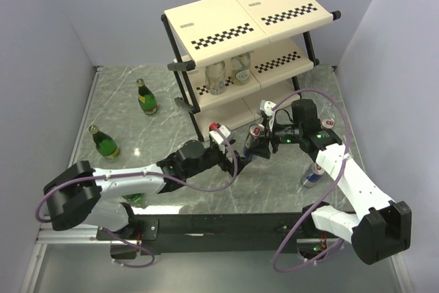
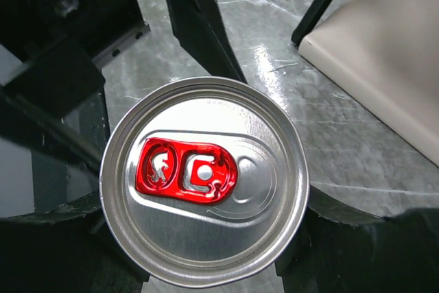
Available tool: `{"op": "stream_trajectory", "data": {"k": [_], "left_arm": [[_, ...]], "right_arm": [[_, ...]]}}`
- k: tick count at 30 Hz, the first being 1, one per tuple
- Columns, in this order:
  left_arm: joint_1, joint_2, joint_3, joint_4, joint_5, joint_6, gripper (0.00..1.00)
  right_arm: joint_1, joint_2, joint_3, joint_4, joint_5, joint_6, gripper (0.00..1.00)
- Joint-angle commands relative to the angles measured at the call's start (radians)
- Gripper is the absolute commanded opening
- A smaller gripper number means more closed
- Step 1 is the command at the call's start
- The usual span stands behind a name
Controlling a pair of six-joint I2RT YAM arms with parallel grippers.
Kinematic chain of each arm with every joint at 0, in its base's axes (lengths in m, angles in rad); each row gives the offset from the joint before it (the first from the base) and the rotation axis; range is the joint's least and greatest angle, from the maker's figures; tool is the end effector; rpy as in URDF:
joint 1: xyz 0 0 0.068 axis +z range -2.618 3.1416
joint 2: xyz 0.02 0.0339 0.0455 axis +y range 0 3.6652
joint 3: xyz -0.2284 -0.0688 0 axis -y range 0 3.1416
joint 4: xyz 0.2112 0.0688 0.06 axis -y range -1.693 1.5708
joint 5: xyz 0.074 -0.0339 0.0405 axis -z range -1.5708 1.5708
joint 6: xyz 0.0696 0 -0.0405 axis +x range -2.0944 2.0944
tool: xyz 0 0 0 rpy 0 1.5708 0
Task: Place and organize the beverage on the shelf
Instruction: Adjust the drink.
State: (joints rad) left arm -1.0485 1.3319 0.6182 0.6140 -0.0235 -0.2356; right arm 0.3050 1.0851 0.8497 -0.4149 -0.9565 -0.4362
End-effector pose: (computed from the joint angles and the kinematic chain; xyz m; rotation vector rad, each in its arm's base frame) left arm 0.1549 -0.2659 0.2282 0.6788 1.6245 -0.9375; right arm 0.1962 0.1214 0.2555 -1.1994 1.6724 0.9663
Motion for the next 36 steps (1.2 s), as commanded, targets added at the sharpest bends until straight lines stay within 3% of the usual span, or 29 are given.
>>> {"op": "stream_trajectory", "data": {"k": [1,11,14,17,18,22,24,27,34,36], "left_arm": [[-0.022,0.044,0.074,0.089,0.016,0.035,0.99],[-0.039,0.147,0.133,0.086,0.027,0.056,0.99],[-0.041,0.159,0.152,0.075,-0.004,0.061,0.93],[-0.039,0.164,0.161,0.067,0.002,0.07,0.76],[-0.039,0.165,0.166,0.064,0.01,0.07,0.61],[-0.041,0.171,0.175,0.056,0.016,0.067,0.25],[-0.041,0.17,0.173,0.052,0.028,0.064,0.06],[-0.039,0.158,0.152,0.087,0.031,0.045,0.01],[-0.039,0.121,0.101,0.159,0.068,0.01,0.01],[-0.038,0.107,0.092,0.173,0.066,-0.002,0.01]], "right_arm": [[0.009,-0.024,0.057,0.03,-0.062,0.025,0.0],[0.02,-0.031,0.058,0.074,-0.064,0.105,0.01],[0.028,-0.03,0.06,0.076,-0.044,0.113,0.03],[0.028,-0.03,0.058,0.077,-0.033,0.116,0.07],[0.028,-0.028,0.058,0.076,-0.033,0.119,0.08],[0.028,-0.025,0.058,0.091,-0.027,0.139,0.16],[0.028,-0.025,0.06,0.093,-0.021,0.143,0.36],[0.028,-0.03,0.058,0.103,-0.022,0.155,0.55],[0.026,-0.036,0.054,0.097,-0.037,0.159,0.61],[0.023,-0.04,0.055,0.085,-0.067,0.14,0.66]]}}
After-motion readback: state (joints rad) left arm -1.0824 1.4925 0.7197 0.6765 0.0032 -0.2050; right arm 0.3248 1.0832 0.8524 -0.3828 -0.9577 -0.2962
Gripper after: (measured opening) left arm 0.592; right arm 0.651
